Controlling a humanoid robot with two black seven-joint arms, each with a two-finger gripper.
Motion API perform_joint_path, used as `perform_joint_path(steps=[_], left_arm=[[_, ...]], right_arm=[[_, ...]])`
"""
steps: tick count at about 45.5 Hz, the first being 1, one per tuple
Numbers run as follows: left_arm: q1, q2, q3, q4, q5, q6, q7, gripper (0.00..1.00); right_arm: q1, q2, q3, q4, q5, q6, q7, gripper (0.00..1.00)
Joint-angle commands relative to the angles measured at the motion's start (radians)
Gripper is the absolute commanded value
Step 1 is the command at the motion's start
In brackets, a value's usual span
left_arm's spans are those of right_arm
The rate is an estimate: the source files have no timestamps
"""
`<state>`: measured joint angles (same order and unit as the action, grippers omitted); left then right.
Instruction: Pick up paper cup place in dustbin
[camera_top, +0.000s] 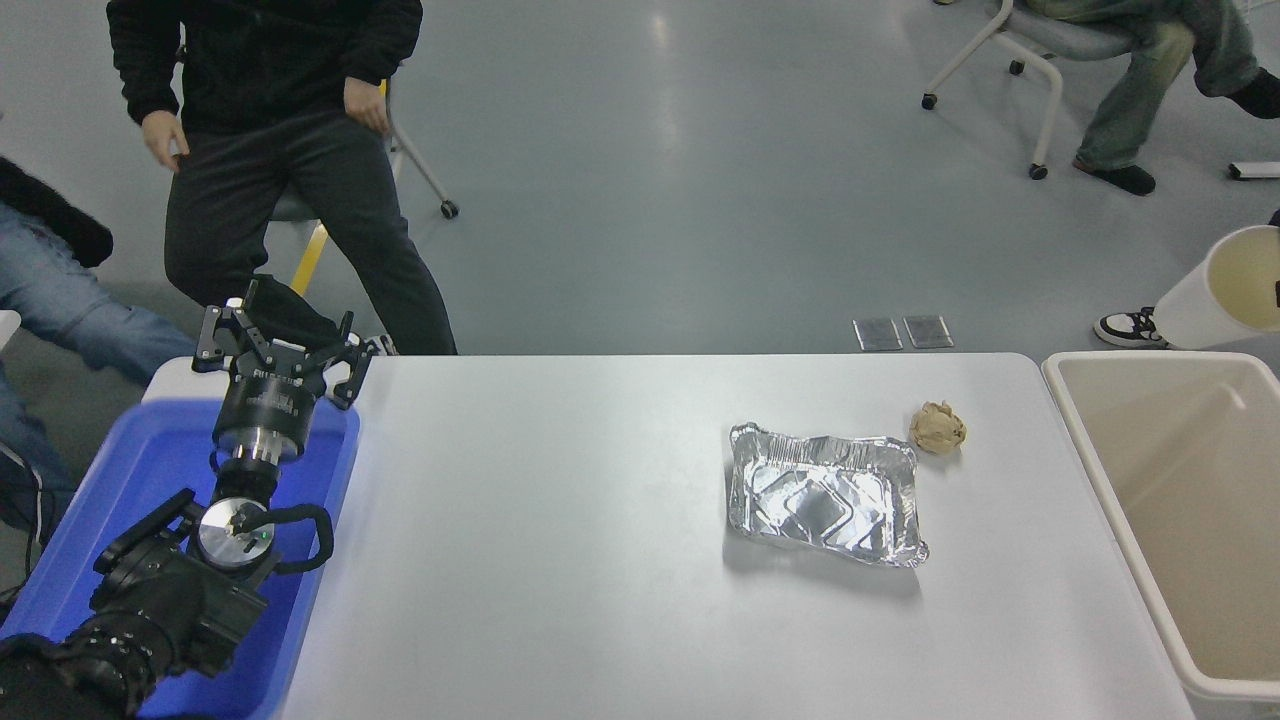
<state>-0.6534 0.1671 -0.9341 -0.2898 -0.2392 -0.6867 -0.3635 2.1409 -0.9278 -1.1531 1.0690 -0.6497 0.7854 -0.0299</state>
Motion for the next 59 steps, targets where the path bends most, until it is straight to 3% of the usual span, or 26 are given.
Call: perform_joint_path(steps=[1,10,19,29,39,52,59], left_arm=[[0.000,0.000,0.000,0.000,0.000,0.001,0.000,0.99],[0.000,0.000,0.000,0.000,0.000,0.000,0.000,0.99],[0.000,0.000,0.000,0.000,0.000,0.000,0.000,0.99],[0.000,0.000,0.000,0.000,0.000,0.000,0.000,0.99],[0.000,0.000,0.000,0.000,0.000,0.000,0.000,0.99],[0.000,0.000,-0.002,0.000,0.000,-0.002,0.000,0.99],[0.000,0.000,0.000,0.000,0.000,-0.002,0.000,0.99]], right_arm=[[-0.225,-0.075,0.068,-0.142,0.007,0.000,0.001,0.00],[-0.443,-0.103,0.217,-0.147,0.007,0.000,0.001,0.00],[-0.657,-0.103,0.334,-0.162,0.045,-0.215,0.001,0.00],[-0.814,-0.097,0.452,-0.199,0.082,-0.345,0.001,0.00],[-1.055,0.006,0.535,-0.360,0.169,-0.613,0.001,0.00],[-1.197,0.101,0.595,-0.475,0.369,-0.814,0.001,0.00],[-1.303,0.182,0.671,-0.560,0.403,-0.916,0.002,0.00]])
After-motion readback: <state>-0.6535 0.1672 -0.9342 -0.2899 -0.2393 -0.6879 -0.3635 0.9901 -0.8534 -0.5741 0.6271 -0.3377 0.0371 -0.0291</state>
